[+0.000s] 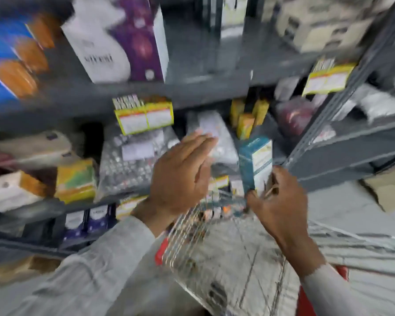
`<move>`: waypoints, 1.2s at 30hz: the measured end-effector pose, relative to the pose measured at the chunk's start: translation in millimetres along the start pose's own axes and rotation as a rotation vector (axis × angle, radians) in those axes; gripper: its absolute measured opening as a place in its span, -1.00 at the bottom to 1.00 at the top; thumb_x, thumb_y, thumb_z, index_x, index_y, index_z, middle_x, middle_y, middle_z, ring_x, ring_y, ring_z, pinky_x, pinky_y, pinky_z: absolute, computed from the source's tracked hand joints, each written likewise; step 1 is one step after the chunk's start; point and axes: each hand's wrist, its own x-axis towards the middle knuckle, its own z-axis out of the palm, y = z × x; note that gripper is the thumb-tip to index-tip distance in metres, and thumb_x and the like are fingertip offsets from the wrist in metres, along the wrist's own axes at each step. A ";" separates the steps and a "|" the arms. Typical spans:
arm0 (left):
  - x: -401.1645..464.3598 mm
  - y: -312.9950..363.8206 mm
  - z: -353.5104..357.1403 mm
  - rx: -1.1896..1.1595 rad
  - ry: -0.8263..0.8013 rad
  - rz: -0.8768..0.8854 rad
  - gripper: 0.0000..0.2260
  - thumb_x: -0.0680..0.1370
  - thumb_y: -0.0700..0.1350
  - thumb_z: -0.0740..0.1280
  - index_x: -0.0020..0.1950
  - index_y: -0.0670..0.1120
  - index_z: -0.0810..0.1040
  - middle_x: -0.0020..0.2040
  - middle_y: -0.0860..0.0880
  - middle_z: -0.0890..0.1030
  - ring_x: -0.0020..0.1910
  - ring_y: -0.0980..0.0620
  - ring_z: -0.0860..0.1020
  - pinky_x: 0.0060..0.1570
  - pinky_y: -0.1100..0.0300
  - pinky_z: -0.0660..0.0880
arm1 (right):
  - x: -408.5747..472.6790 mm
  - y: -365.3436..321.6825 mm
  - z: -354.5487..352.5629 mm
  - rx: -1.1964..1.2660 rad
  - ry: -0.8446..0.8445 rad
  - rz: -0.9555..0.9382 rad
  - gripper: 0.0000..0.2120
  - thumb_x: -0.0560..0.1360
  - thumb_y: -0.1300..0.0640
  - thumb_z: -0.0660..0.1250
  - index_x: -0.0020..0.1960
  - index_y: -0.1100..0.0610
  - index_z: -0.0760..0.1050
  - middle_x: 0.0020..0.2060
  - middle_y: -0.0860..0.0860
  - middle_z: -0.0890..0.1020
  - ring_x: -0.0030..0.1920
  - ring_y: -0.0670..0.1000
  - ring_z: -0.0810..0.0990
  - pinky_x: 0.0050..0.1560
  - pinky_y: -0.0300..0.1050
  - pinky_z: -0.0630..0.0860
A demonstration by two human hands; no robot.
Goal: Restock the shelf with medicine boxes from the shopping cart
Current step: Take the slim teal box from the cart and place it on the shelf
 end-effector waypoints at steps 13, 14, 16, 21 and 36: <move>97.7 -3.4 -47.3 0.466 -0.201 0.097 -0.54 0.63 -0.11 0.24 0.53 -0.17 0.41 0.54 -0.18 0.44 0.54 -0.15 0.39 0.57 -0.13 0.24 | 203.7 -186.2 -54.9 0.290 0.249 -0.252 -0.62 0.32 -0.24 0.45 -0.03 -0.04 0.45 -0.17 -0.14 0.62 -0.13 0.02 0.61 -0.15 -0.05 0.49; 96.7 -2.8 -47.7 0.476 -0.206 0.097 -0.54 0.63 -0.10 0.23 0.54 -0.16 0.41 0.54 -0.17 0.44 0.55 -0.14 0.38 0.57 -0.12 0.24 | 210.5 -187.2 -48.6 0.270 0.230 -0.251 -0.62 0.33 -0.24 0.46 -0.05 -0.03 0.43 -0.21 -0.14 0.59 -0.16 0.02 0.59 -0.20 -0.09 0.41; 95.8 -1.7 -49.3 0.474 -0.202 0.092 -0.54 0.63 -0.10 0.25 0.53 -0.15 0.42 0.54 -0.16 0.45 0.54 -0.12 0.39 0.57 -0.10 0.22 | 217.1 -184.2 -37.5 0.234 0.191 -0.241 -0.61 0.33 -0.23 0.47 -0.09 -0.03 0.40 -0.25 -0.15 0.53 -0.20 0.01 0.55 -0.23 -0.10 0.34; 96.8 -0.1 -53.1 0.448 -0.196 0.096 -0.54 0.61 -0.11 0.28 0.51 -0.14 0.45 0.52 -0.14 0.47 0.53 -0.09 0.41 0.56 -0.05 0.18 | 214.1 -172.8 -25.2 0.186 0.200 -0.191 -0.59 0.32 -0.28 0.42 -0.07 -0.05 0.35 -0.28 -0.20 0.51 -0.26 -0.09 0.50 -0.31 -0.18 0.32; 77.8 -40.3 -202.1 0.044 0.186 0.014 -0.71 0.58 -0.13 0.38 0.29 0.01 0.67 0.25 0.08 0.70 0.26 0.17 0.60 0.31 0.36 0.45 | 107.3 -257.1 -12.0 0.263 0.358 -0.629 -0.68 0.52 0.07 0.42 0.24 0.10 0.51 0.05 -0.01 0.57 0.02 -0.04 0.53 0.06 -0.14 0.49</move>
